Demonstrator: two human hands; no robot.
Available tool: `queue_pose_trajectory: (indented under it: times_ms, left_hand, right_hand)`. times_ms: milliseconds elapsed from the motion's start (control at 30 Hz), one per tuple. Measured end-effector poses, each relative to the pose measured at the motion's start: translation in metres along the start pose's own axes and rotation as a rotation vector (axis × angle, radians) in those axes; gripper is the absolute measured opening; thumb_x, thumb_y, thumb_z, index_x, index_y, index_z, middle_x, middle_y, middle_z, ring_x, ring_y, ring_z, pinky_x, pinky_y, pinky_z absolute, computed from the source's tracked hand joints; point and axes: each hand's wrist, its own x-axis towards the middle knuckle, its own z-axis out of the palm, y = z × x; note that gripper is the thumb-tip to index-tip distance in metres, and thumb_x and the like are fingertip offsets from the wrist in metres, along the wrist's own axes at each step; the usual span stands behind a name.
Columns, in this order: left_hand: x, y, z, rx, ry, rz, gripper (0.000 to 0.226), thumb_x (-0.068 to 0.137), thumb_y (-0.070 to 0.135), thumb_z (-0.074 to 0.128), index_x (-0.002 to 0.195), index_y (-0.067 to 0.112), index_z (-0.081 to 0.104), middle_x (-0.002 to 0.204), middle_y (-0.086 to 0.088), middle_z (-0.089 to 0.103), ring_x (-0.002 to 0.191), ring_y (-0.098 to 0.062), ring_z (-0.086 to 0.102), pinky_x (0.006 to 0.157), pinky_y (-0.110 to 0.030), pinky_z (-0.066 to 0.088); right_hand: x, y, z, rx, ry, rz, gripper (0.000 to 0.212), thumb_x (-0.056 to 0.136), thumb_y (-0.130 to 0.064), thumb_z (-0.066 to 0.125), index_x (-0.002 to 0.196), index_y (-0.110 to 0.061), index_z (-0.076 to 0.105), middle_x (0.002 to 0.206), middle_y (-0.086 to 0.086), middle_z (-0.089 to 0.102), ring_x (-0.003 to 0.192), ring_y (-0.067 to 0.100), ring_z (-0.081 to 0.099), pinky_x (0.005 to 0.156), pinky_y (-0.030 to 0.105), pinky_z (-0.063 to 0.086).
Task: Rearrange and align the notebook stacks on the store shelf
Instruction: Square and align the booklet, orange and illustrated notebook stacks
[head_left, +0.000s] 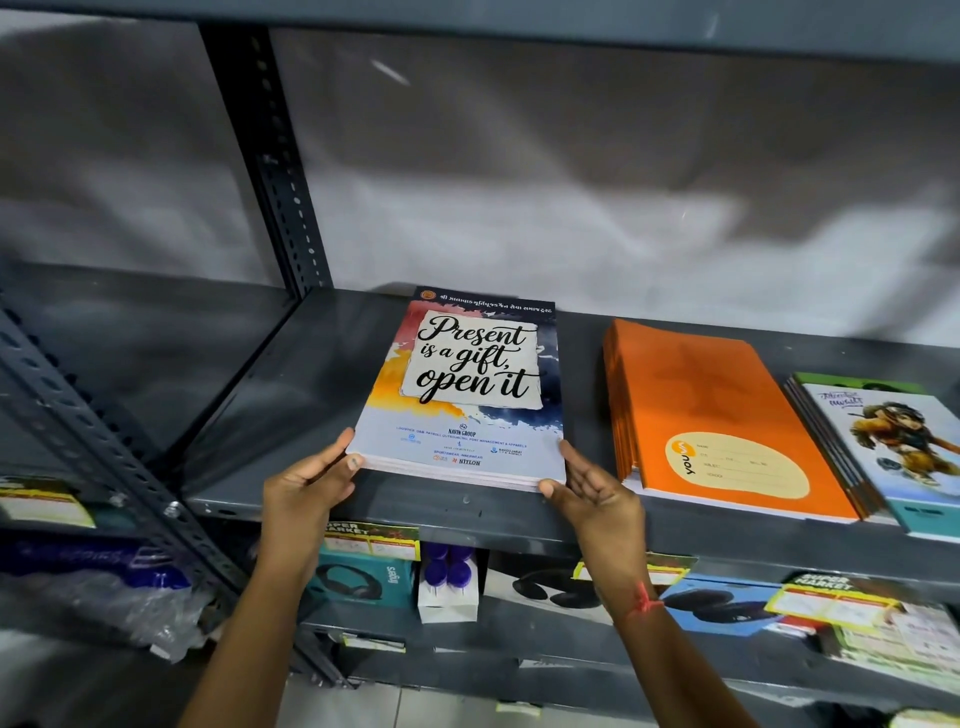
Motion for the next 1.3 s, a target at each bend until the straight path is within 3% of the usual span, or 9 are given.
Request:
queue_pose_trajectory:
  times_ms: [133, 300, 433, 600, 867, 1000, 1133, 1200, 1300]
  left_hand:
    - [0.002, 0.000, 0.004, 0.013, 0.045, -0.001, 0.037, 0.085, 0.005, 0.057, 0.122, 0.008, 0.056, 0.082, 0.022, 0.070, 0.075, 0.006, 0.063, 0.059, -0.003, 0.051]
    - [0.000, 0.001, 0.009, 0.016, 0.103, 0.016, 0.037, 0.084, 0.007, 0.059, 0.121, 0.007, 0.057, 0.112, 0.002, 0.061, 0.085, 0.003, 0.056, 0.064, -0.010, 0.052]
    - [0.000, 0.001, 0.011, 0.025, 0.131, 0.017, 0.036, 0.083, 0.009, 0.061, 0.119, 0.008, 0.058, 0.110, 0.004, 0.062, 0.084, 0.003, 0.057, 0.061, -0.009, 0.050]
    - [0.002, -0.001, 0.012, -0.004, 0.159, 0.014, 0.036, 0.082, 0.007, 0.062, 0.118, 0.003, 0.058, 0.111, 0.000, 0.062, 0.084, -0.001, 0.058, 0.070, -0.017, 0.048]
    - [-0.002, 0.002, 0.013, 0.016, 0.161, 0.009, 0.036, 0.083, 0.007, 0.061, 0.119, 0.005, 0.058, 0.116, -0.004, 0.062, 0.089, -0.009, 0.060, 0.070, -0.012, 0.053]
    - [-0.028, 0.019, 0.031, 0.424, 0.290, 0.370, 0.029, 0.081, 0.009, 0.064, 0.110, 0.008, 0.066, 0.112, -0.011, 0.066, 0.106, -0.021, 0.059, 0.091, -0.026, 0.043]
    - [-0.072, 0.043, 0.097, 0.405, -0.044, 0.713, 0.037, 0.078, 0.025, 0.058, 0.109, 0.005, 0.064, 0.106, 0.001, 0.062, 0.101, 0.010, 0.052, 0.092, -0.001, 0.036]
    - [-0.091, 0.041, 0.134, 0.346, -0.250, 0.665, 0.041, 0.077, 0.026, 0.060, 0.116, 0.011, 0.057, 0.112, 0.006, 0.059, 0.103, 0.022, 0.049, 0.089, 0.004, 0.035]
    - [-0.106, 0.022, 0.178, 0.307, -0.423, 0.456, 0.052, 0.081, 0.016, 0.064, 0.127, 0.023, 0.040, 0.127, 0.012, 0.045, 0.111, 0.028, 0.039, 0.087, 0.007, 0.031]
  right_hand:
    - [0.001, 0.002, 0.001, -0.018, 0.026, -0.022, 0.052, 0.076, -0.002, 0.069, 0.124, -0.017, 0.058, 0.112, -0.017, 0.058, 0.080, -0.029, 0.056, 0.077, -0.003, 0.044]
    - [0.002, 0.002, 0.003, -0.044, 0.060, -0.036, 0.050, 0.076, -0.005, 0.070, 0.122, -0.019, 0.060, 0.110, -0.019, 0.059, 0.080, -0.029, 0.055, 0.079, -0.002, 0.044]
    - [0.002, 0.000, 0.005, -0.047, 0.079, -0.036, 0.049, 0.076, -0.005, 0.070, 0.122, -0.017, 0.060, 0.108, -0.019, 0.059, 0.085, -0.022, 0.055, 0.078, -0.003, 0.044]
    - [-0.001, -0.004, 0.007, -0.095, 0.089, -0.036, 0.049, 0.076, -0.007, 0.070, 0.123, -0.017, 0.060, 0.111, -0.015, 0.059, 0.099, -0.006, 0.056, 0.101, 0.023, 0.044]
    - [-0.006, -0.010, 0.005, -0.125, 0.048, -0.048, 0.049, 0.081, -0.006, 0.066, 0.128, -0.015, 0.055, 0.130, 0.001, 0.059, 0.112, 0.000, 0.051, 0.103, 0.024, 0.042]
    - [-0.023, -0.022, -0.010, -0.561, -0.088, -0.178, 0.046, 0.085, -0.016, 0.062, 0.130, -0.022, 0.054, 0.123, 0.000, 0.066, 0.101, 0.000, 0.060, 0.095, 0.013, 0.044]
    - [-0.044, -0.037, -0.062, -0.776, 0.200, -0.584, 0.034, 0.081, -0.027, 0.060, 0.114, -0.024, 0.067, 0.097, -0.002, 0.077, 0.040, -0.004, 0.049, 0.055, 0.013, 0.047]
    - [-0.044, -0.041, -0.100, -0.577, 0.385, -0.515, 0.035, 0.086, -0.031, 0.058, 0.121, -0.024, 0.062, 0.118, -0.003, 0.067, 0.064, 0.009, 0.067, 0.060, 0.028, 0.056]
    - [-0.030, -0.033, -0.156, -0.459, 0.502, -0.236, 0.061, 0.087, -0.055, 0.040, 0.137, -0.020, 0.045, 0.131, 0.017, 0.057, 0.099, 0.028, 0.061, 0.077, 0.031, 0.051]
